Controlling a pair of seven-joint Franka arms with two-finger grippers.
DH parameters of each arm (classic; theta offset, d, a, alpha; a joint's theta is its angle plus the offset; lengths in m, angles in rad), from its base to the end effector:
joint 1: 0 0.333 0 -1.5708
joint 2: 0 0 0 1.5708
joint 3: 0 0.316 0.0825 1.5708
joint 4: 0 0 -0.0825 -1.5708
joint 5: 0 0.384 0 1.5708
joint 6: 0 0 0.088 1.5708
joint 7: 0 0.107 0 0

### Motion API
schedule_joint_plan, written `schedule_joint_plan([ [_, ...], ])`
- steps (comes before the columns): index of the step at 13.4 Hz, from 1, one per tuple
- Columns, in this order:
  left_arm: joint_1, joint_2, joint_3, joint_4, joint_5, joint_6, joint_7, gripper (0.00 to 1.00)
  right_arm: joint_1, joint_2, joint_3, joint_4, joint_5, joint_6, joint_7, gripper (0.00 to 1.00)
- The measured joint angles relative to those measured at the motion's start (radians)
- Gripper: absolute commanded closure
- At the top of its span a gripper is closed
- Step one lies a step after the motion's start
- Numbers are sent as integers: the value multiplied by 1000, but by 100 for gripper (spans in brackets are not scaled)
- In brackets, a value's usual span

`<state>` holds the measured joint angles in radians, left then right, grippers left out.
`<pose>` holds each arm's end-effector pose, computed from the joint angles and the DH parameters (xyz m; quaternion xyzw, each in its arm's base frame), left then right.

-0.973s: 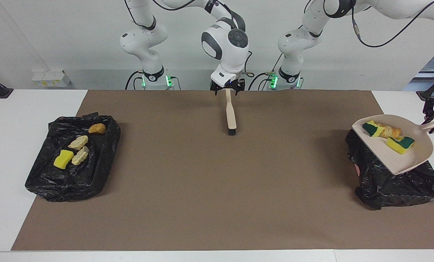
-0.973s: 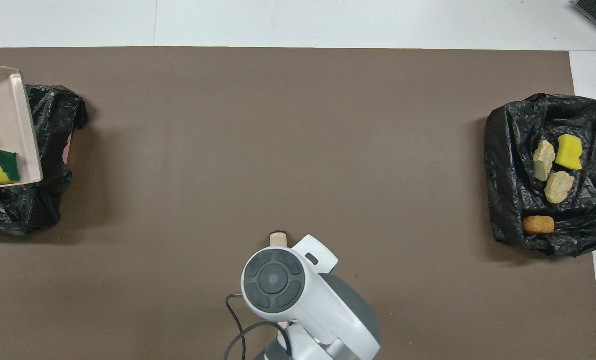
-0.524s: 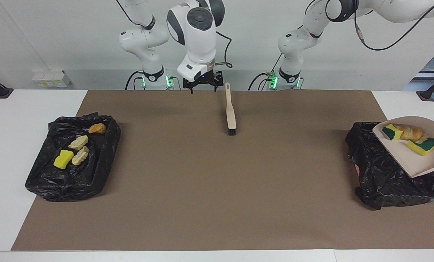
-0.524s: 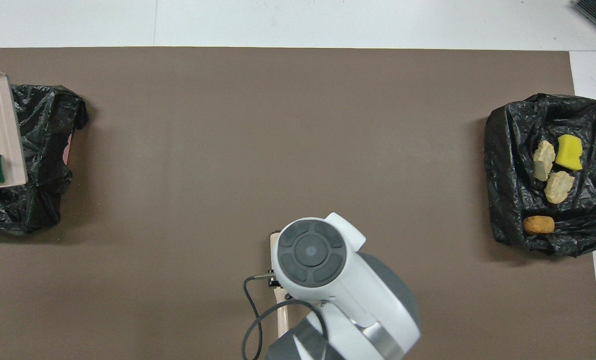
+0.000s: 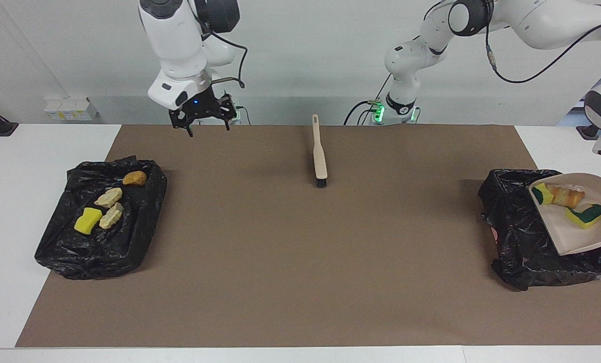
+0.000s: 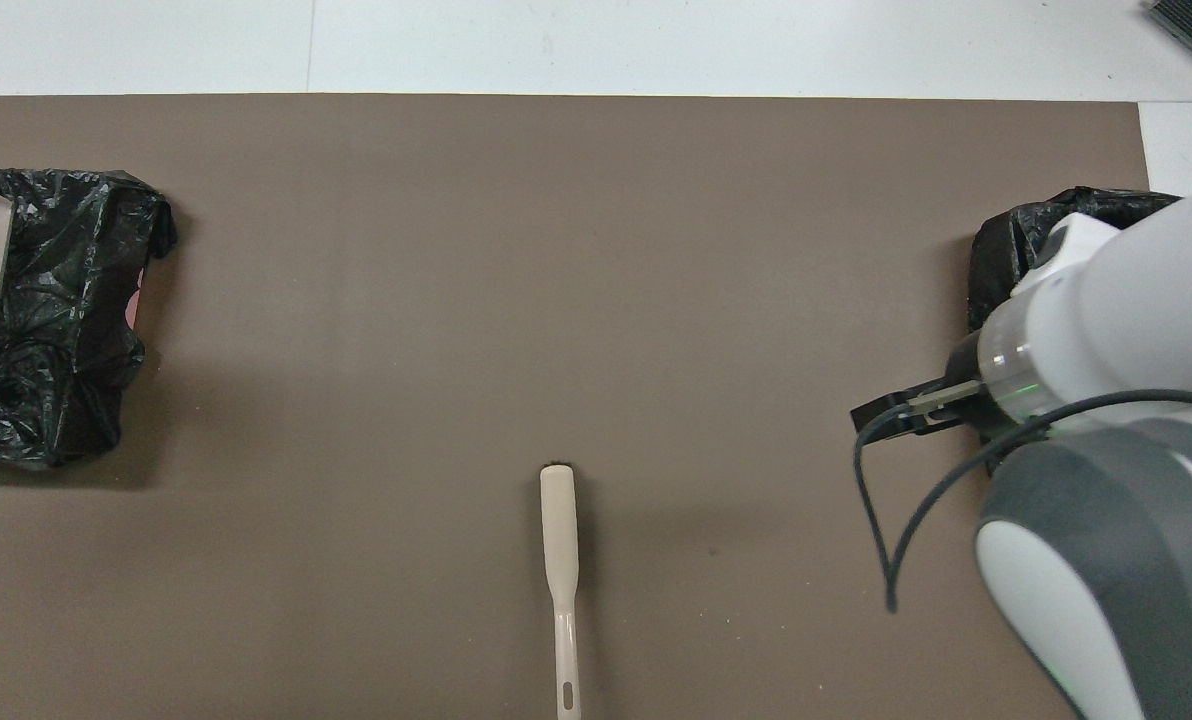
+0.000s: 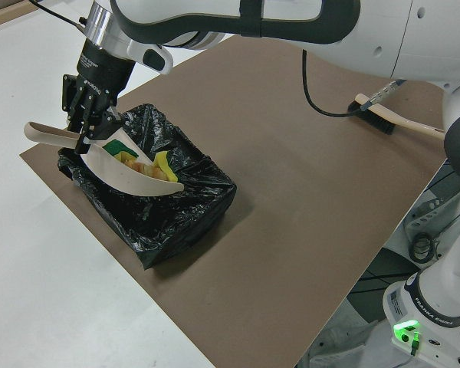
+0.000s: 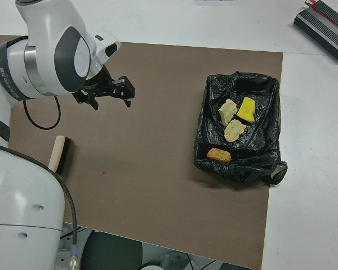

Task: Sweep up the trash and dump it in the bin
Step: 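Tip the dustpan with the left gripper to dump trash into the bin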

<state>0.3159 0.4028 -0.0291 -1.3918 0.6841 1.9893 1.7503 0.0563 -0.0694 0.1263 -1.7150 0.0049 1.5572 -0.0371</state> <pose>0.6617 0.2398 0.5119 -0.6294 0.7053 0.2183 0.2424 0.5186 0.0984 0.5929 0.9930 0.1091 -0.0442 0.0051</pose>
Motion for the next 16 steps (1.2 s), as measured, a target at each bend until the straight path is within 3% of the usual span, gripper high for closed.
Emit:
schedule_joint_plan([
  [6, -57, -52, 0, -72, 245, -6, -168, 100, -150, 1, -13, 59, -35, -29, -41, 0],
  [9, -66, -81, 0, -79, 304, -17, -189, 100, -209, 1, -16, 68, -32, -28, -40, 0],
  [16, -192, -134, -3, -154, 506, -163, -395, 100, -207, 1, -8, 68, -29, -25, 12, 0],
])
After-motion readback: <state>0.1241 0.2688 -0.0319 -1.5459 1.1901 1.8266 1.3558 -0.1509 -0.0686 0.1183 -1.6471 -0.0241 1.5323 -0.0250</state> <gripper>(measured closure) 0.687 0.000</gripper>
